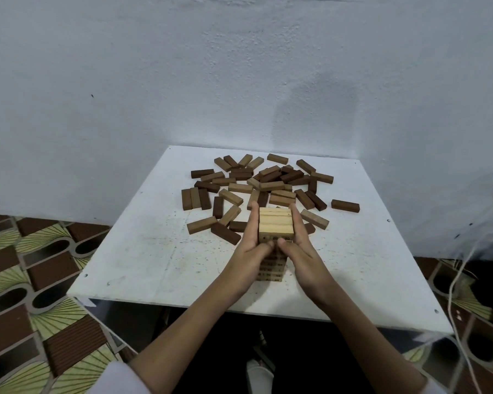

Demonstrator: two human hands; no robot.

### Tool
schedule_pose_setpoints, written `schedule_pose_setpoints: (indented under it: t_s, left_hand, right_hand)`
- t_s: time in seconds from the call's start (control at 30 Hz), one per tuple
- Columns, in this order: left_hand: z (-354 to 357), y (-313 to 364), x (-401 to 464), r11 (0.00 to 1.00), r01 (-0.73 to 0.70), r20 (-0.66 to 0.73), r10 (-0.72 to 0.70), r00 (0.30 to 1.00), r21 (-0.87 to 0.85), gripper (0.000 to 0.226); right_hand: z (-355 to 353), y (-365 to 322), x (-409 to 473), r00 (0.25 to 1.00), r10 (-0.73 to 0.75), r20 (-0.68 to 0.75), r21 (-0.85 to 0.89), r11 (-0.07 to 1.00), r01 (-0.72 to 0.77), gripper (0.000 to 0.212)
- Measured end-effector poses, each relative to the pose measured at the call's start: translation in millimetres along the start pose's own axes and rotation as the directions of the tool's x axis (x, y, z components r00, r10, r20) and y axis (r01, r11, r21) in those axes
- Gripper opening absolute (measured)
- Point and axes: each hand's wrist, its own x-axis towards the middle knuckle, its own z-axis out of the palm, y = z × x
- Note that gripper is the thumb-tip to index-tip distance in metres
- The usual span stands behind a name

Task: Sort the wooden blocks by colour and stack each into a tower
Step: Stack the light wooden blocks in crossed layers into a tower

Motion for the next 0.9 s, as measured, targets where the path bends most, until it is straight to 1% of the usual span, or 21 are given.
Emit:
schedule_pose_setpoints:
  t_s: [0.2,0.63,0.9]
  left_hand:
    - [0.8,-1.5,1.3,1.0,0.004,0.009,-0.004,1.0,0.017,0.069]
    - [2.3,-1.4,-0.2,1.0,-0.004,0.01,0.004,1.0,0.013,0.071]
    - [0.7,0.5,-0.8,1.0,-0.016,-0.003,0.016,1.0,0.02,0.066]
  right_hand:
    - [0.7,1.9,1.3,1.0,0.013,0.007,0.025,1.0,-0.013,0.064]
    - [2.2,5.5,-0.8,1.0,-0.016,0.003,-0.037,0.999,0.016,0.063]
    - [-0.1,5.6,-0.1,0.999,-0.037,-0.02,-0.044,0.998,0.037,0.063]
